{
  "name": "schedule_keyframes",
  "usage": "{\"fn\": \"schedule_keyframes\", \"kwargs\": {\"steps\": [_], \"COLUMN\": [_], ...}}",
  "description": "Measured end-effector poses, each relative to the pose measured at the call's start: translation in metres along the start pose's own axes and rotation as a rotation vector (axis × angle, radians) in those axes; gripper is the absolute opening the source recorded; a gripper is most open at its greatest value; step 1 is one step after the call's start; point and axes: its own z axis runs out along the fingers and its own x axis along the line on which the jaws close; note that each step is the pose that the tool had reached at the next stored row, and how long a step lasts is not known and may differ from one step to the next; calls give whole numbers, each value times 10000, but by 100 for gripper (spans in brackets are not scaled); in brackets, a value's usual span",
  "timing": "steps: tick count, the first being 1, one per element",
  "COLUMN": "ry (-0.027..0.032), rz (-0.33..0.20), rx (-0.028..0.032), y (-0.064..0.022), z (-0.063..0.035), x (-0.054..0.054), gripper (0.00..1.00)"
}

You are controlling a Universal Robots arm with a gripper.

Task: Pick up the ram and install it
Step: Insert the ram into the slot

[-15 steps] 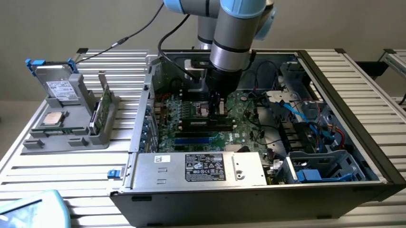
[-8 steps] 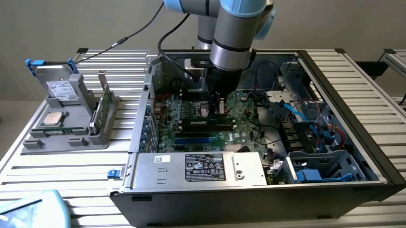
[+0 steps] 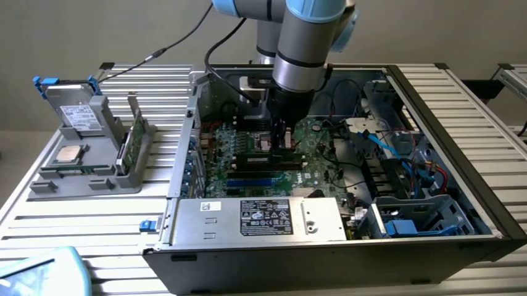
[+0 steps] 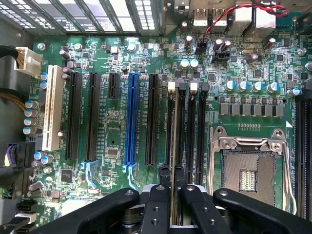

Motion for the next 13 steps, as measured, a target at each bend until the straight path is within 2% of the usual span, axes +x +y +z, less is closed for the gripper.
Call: {"fn": "schedule_keyframes", "kwargs": {"steps": [13], "ry": [0], "rz": [1], "rx": [1], "y": [1], "z": [2], "x": [7], "gripper": [14]}}
